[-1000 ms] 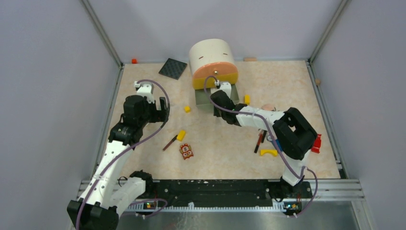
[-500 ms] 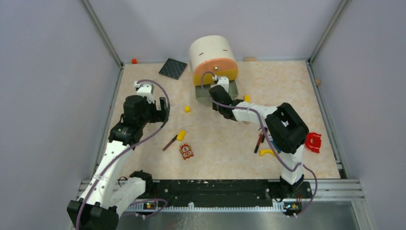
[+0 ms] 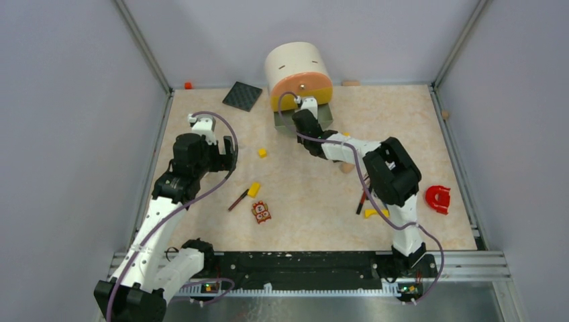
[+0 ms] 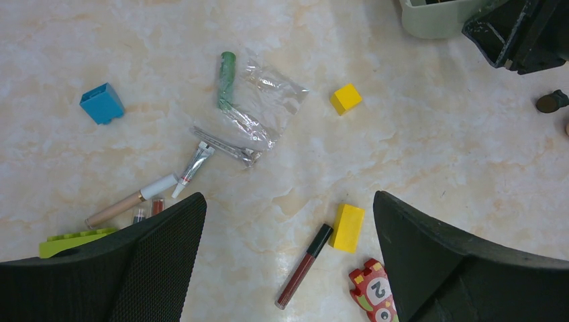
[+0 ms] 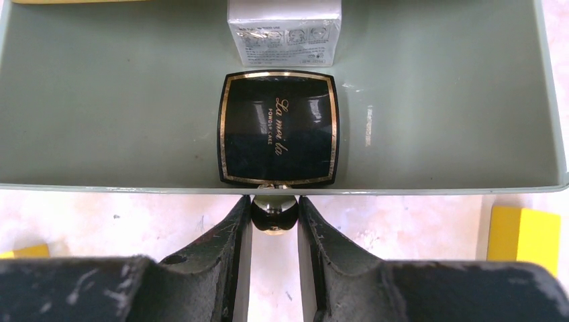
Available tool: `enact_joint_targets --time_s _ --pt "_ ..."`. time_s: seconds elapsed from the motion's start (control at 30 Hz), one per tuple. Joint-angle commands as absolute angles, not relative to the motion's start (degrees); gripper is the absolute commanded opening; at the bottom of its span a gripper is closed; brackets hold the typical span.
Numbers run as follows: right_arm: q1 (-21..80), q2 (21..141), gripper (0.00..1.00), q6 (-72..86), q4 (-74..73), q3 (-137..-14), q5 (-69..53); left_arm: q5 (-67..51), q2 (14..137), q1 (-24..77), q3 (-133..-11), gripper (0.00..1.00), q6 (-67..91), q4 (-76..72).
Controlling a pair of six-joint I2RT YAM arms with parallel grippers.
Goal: Organize the makeup
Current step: Close the makeup storage box.
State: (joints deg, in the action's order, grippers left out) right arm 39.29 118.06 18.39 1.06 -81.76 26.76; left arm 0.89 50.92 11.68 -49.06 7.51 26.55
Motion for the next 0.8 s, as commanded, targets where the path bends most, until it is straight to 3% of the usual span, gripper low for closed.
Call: enact_joint_targets --time_s 0.0,0.33,0.47,0.77 --pt "37.89 119.25 0.24 13.77 8.46 -88.08 30.35 0.29 50.89 11.78 -48.78 0.99 7.13 23.91" --pt "35.86 125.56 0.29 8.27 9.09 -96.67 29.79 0.29 51.00 11.78 -48.81 0.99 7.17 23.91" --pt "35.24 128.16 0.41 5.89 9.00 -100.65 29.14 0.28 50.97 11.78 -48.84 0.99 7.13 23.93" --pt "33.65 134.41 0.43 1.89 6.06 -111.33 28.77 0.29 51.03 11.78 -48.78 0.99 7.10 23.95"
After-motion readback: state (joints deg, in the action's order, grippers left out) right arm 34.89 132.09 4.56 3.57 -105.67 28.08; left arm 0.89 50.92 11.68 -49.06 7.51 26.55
